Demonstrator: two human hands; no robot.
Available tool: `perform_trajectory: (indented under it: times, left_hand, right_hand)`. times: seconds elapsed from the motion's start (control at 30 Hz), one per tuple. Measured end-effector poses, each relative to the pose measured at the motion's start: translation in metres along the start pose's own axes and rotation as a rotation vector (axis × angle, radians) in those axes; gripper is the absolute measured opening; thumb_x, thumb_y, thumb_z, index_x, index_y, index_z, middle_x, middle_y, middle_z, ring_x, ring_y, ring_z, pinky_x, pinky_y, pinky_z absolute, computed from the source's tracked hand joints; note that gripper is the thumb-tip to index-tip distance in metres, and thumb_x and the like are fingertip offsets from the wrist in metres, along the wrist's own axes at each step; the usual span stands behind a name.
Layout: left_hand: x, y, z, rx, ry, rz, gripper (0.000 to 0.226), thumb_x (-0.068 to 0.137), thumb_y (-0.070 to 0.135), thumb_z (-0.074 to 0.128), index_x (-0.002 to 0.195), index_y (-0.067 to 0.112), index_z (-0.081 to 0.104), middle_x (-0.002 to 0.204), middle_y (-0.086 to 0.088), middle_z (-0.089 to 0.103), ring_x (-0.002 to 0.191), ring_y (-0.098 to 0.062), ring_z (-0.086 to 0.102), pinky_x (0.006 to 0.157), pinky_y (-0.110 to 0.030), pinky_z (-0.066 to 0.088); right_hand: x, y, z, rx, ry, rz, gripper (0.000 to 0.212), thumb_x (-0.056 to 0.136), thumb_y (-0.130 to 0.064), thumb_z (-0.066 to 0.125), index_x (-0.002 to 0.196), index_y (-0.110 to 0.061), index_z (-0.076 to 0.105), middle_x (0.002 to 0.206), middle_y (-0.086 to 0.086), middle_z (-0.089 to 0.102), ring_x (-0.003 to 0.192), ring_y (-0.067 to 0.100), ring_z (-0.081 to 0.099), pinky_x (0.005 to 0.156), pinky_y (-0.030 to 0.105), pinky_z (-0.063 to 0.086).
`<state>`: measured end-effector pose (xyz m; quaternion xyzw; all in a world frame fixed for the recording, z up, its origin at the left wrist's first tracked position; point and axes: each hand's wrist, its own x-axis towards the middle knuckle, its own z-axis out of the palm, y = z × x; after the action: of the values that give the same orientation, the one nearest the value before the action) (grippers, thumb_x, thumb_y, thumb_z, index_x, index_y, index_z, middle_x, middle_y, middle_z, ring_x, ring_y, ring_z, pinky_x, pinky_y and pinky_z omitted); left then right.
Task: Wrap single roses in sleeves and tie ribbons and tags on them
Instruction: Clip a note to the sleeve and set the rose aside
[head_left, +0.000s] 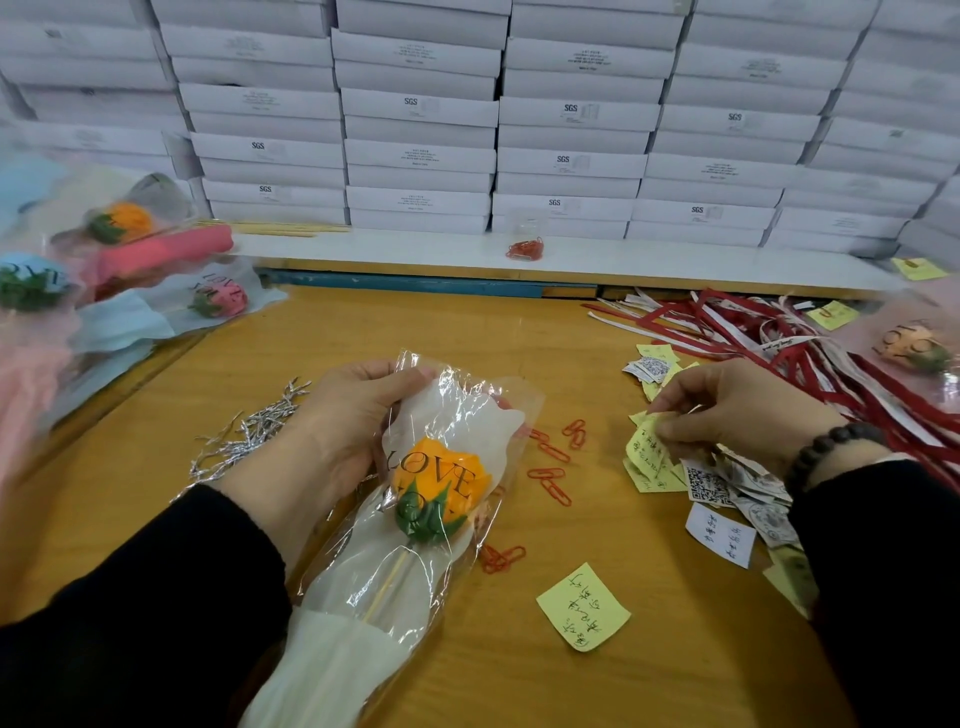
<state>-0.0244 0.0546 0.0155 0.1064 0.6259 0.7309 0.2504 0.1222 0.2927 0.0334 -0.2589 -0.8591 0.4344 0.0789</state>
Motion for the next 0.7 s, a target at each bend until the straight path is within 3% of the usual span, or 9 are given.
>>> perform_trajectory:
  times: [0.17,0.3,0.4,0.57,0.7]
  left_hand:
    - [0.000,0.001,0.000,-0.006,0.002,0.004,0.009,0.080,0.011,0.065,0.074,0.004,0.062,0.059,-0.004,0.064,0.043,-0.011,0.056,0.044,-0.020,0.049]
    - [0.000,0.001,-0.001,0.000,-0.001,0.003,0.008,0.080,0.011,0.065,0.077,0.004,0.062,0.060,-0.005,0.064,0.043,-0.011,0.057,0.044,-0.019,0.050]
    - [0.000,0.001,0.000,0.012,0.001,0.002,0.010,0.079,0.013,0.065,0.077,0.004,0.062,0.062,-0.006,0.064,0.044,-0.012,0.056,0.046,-0.021,0.048]
    - [-0.002,0.002,0.002,-0.012,-0.013,-0.010,0.011,0.082,0.011,0.064,0.077,0.002,0.062,0.058,-0.004,0.064,0.042,-0.011,0.057,0.043,-0.019,0.049]
    - [-0.004,0.003,0.003,-0.008,-0.015,-0.007,0.011,0.082,0.011,0.064,0.081,0.000,0.062,0.062,-0.007,0.064,0.043,-0.012,0.057,0.043,-0.019,0.048]
  right_hand:
    - [0.003,-0.002,-0.002,0.059,0.089,0.022,0.008,0.083,0.004,0.061,0.077,0.000,0.065,0.058,0.013,0.063,0.049,0.020,0.058,0.056,0.033,0.051]
    - [0.002,-0.002,-0.002,-0.011,0.187,-0.063,0.008,0.081,-0.008,0.068,0.073,-0.006,0.068,0.054,0.007,0.060,0.043,0.011,0.050,0.045,0.023,0.046]
    - [0.002,-0.008,0.000,-0.005,0.271,-0.144,0.013,0.082,-0.016,0.069,0.071,-0.009,0.067,0.058,0.005,0.060,0.045,0.006,0.048,0.050,0.019,0.041]
    - [0.002,-0.036,0.016,0.031,0.245,-0.246,0.019,0.090,-0.020,0.058,0.072,-0.014,0.060,0.060,0.004,0.058,0.045,0.006,0.049,0.043,0.014,0.037]
    - [0.004,-0.063,0.038,0.119,0.183,-0.303,0.018,0.091,-0.021,0.057,0.074,-0.015,0.059,0.057,-0.005,0.059,0.047,0.010,0.052,0.046,0.020,0.038]
